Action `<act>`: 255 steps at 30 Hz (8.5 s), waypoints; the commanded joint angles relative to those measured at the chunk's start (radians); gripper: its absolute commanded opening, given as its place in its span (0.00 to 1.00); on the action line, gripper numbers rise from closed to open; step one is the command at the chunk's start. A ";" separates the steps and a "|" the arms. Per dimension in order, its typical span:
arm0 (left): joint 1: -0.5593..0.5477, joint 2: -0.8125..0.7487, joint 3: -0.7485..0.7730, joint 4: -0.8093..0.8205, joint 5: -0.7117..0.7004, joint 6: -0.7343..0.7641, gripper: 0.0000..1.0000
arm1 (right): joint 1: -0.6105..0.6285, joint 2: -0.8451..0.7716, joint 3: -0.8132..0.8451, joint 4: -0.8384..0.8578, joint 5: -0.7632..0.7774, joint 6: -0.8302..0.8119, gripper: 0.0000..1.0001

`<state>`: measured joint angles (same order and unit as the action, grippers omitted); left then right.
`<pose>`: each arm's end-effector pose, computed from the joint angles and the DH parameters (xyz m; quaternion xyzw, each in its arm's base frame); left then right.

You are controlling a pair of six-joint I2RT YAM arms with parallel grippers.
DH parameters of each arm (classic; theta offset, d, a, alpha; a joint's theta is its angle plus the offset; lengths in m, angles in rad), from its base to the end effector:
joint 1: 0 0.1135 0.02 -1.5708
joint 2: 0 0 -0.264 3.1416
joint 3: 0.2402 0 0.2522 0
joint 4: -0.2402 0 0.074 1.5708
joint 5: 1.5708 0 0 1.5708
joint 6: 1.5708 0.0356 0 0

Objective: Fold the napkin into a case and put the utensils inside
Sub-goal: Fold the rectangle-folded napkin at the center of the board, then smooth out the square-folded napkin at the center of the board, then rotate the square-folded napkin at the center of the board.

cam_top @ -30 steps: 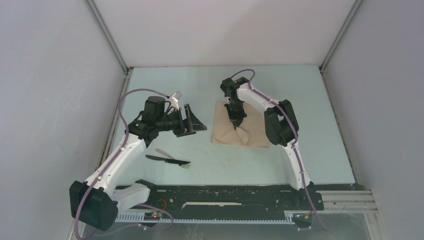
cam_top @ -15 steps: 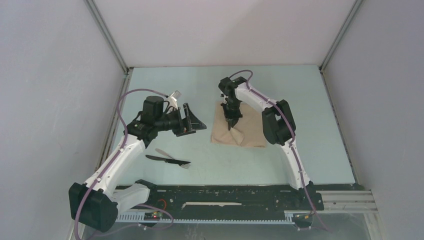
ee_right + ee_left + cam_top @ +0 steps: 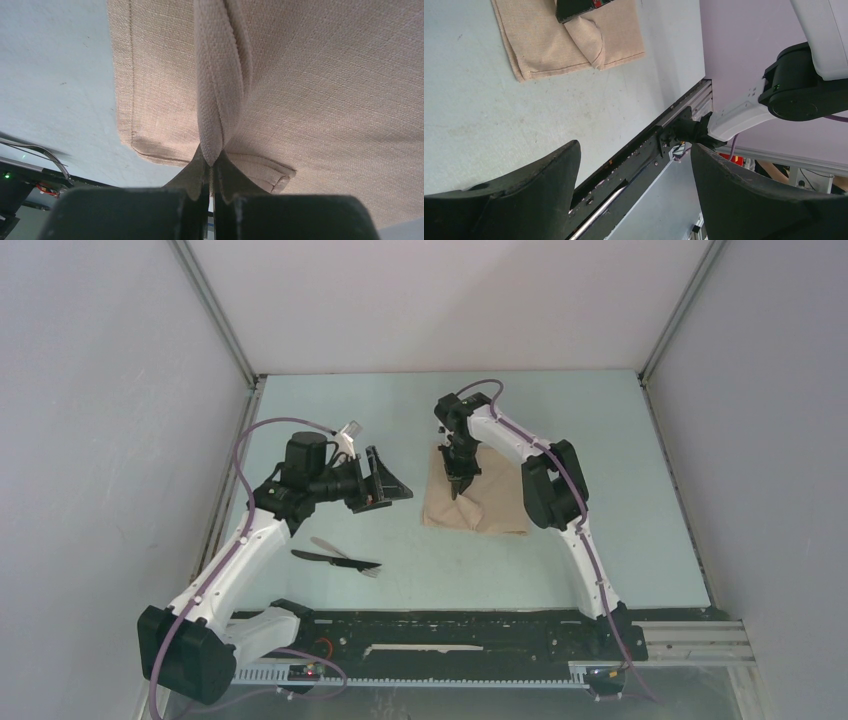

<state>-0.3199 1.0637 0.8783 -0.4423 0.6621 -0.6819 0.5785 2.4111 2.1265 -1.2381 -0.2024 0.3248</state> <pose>0.2079 -0.0919 0.2981 -0.0064 0.8553 -0.4603 0.2378 0.3928 0.2651 0.1697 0.1282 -0.9863 -0.1013 0.0226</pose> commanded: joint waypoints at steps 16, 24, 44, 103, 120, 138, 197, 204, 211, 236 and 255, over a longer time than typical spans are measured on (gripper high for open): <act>0.008 -0.014 -0.024 0.045 0.038 -0.018 0.86 | 0.027 0.052 0.104 -0.033 -0.022 0.016 0.00; 0.009 -0.017 -0.028 0.045 0.038 -0.018 0.86 | 0.028 0.069 0.115 -0.034 -0.023 0.018 0.00; 0.010 -0.027 -0.031 0.048 0.032 -0.029 0.86 | 0.030 0.089 0.163 -0.050 -0.039 0.014 0.07; -0.136 0.663 0.097 0.206 -0.300 -0.083 0.27 | 0.026 -0.523 -1.006 1.088 -0.335 0.285 0.33; -0.156 0.713 0.025 0.250 -0.351 -0.137 0.08 | 0.047 -0.420 -1.008 1.228 -0.380 0.364 0.20; -0.150 0.560 -0.024 0.194 -0.421 -0.131 0.24 | 0.017 -0.448 -1.008 1.299 -0.477 0.454 0.42; -0.121 1.071 0.631 0.419 -0.059 -0.272 0.19 | -0.514 -0.427 -1.036 1.799 -0.763 0.657 0.97; -0.062 1.253 0.752 0.529 -0.082 -0.374 0.10 | -0.541 -0.215 -0.888 1.867 -0.763 0.732 0.96; -0.027 1.339 0.747 0.562 -0.122 -0.454 0.04 | -0.592 -0.153 -0.890 1.849 -0.750 0.732 0.94; 0.017 1.217 0.876 0.329 -0.123 -0.302 0.34 | -0.832 -0.416 -0.867 1.157 -0.633 0.374 0.99; -0.073 0.412 0.145 -0.019 -0.275 0.145 0.78 | -0.537 -1.141 -1.512 0.757 -0.327 0.218 0.87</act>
<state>-0.3412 1.4456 1.1332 -0.3046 0.5068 -0.6868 0.0082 1.3533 0.6136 -0.4351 -0.5743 0.5636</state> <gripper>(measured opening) 0.805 0.878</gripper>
